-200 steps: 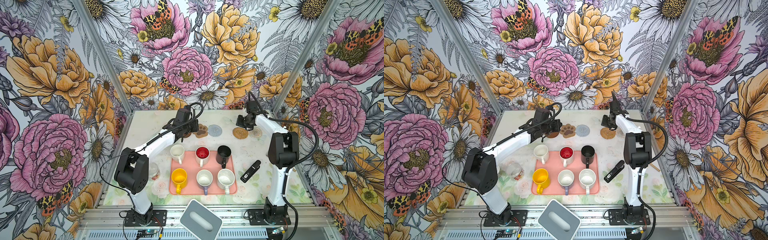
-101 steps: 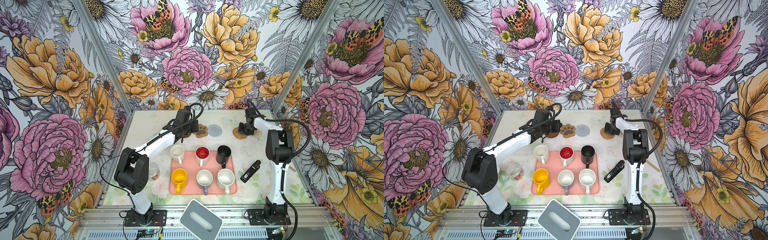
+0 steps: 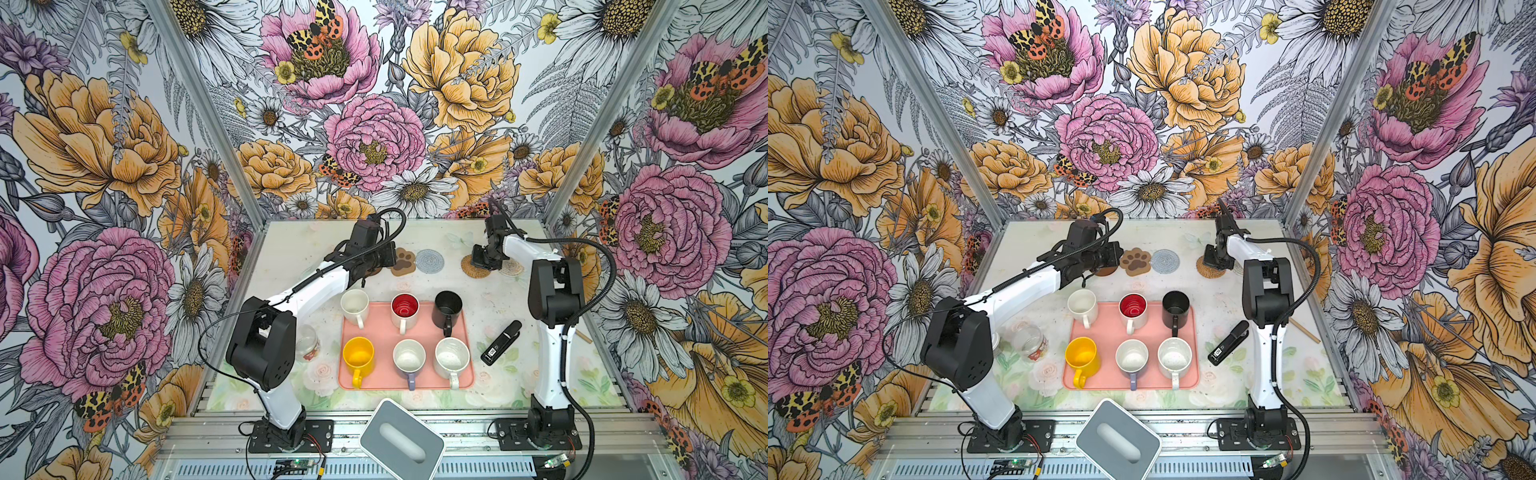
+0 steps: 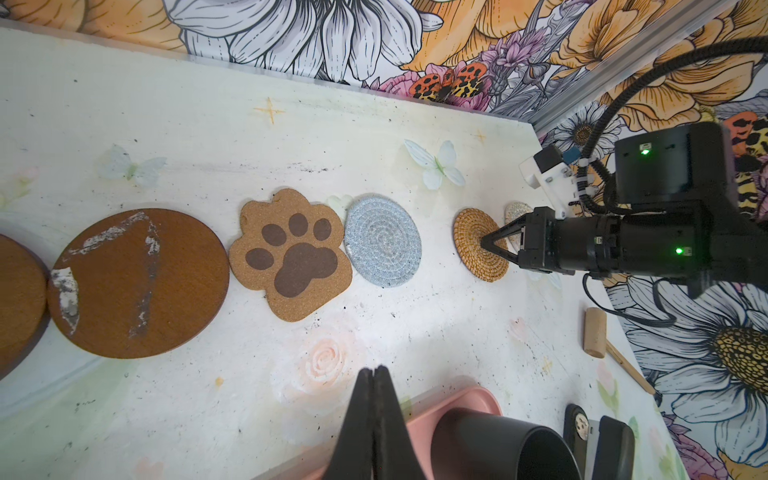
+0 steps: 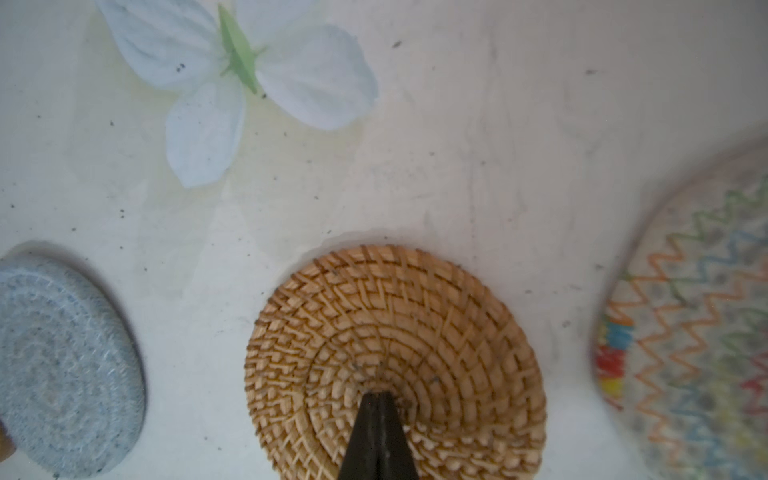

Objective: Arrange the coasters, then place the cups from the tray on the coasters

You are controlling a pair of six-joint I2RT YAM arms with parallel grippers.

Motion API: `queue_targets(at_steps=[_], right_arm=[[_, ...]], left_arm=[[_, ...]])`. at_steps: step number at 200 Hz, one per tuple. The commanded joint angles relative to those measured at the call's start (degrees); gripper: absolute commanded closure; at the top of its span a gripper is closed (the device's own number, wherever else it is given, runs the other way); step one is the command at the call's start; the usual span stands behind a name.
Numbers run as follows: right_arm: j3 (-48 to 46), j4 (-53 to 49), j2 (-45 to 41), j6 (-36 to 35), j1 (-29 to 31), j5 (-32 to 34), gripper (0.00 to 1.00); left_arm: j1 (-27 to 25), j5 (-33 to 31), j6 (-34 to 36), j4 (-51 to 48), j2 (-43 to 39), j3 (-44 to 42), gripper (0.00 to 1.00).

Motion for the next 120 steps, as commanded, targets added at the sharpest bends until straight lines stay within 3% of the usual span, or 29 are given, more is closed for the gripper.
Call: queue_targets(at_steps=[1,120], right_arm=[[0.95,-0.52,2.04,1.13,1.40,-1.50,1.00],[5.69,-0.78,5.07,1.95,3.96,-4.23,1.00]], left_arm=[[0.29,-0.53,-0.38,1.22,-2.35,-1.06,1.00],[0.70,-0.74,-0.73,1.95,-3.47,-2.84,1.00]])
